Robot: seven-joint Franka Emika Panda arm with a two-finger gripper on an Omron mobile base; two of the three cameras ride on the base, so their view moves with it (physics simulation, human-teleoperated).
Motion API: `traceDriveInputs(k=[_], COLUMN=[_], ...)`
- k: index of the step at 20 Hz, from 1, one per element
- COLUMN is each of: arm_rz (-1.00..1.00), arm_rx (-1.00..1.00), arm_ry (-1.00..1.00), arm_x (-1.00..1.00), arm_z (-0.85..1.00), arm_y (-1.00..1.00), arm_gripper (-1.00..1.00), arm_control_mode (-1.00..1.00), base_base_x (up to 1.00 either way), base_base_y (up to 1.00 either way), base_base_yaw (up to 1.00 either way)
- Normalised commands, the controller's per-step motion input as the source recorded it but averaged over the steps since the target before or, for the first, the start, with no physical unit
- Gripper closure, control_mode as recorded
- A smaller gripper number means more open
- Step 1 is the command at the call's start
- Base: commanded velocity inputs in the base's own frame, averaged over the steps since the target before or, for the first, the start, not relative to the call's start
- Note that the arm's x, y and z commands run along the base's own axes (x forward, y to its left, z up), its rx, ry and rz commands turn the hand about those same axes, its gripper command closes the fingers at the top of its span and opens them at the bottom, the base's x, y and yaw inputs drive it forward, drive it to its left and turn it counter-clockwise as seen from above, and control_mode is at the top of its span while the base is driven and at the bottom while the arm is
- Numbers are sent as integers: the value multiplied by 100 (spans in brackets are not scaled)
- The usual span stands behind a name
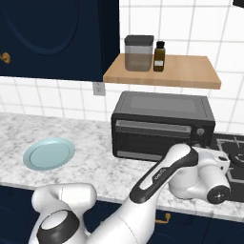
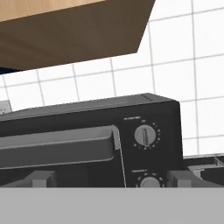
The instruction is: Pick up the kebab skewer and baguette bread, and place them inside the toaster oven. Close the toaster oven door and start by setting the timer.
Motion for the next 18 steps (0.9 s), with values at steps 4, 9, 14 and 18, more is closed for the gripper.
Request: traceDriveInputs(k=[4, 9, 14, 18], arm_rz=[-3, -9, -1, 0], arm_rx=[-4, -4, 0, 0], arm_ry=[0, 0, 0, 0], arm_x=[16, 25, 21, 12], arm_z=[-2, -9, -1, 0], arm_y=[-1, -11, -5, -14], arm_gripper=[-100, -100, -100, -100], arm_control_mode=[-100, -100, -100, -100], base_base_x=[0, 0, 0, 0], base_base_y=[0, 0, 0, 0], base_base_yaw=[0, 0, 0, 0])
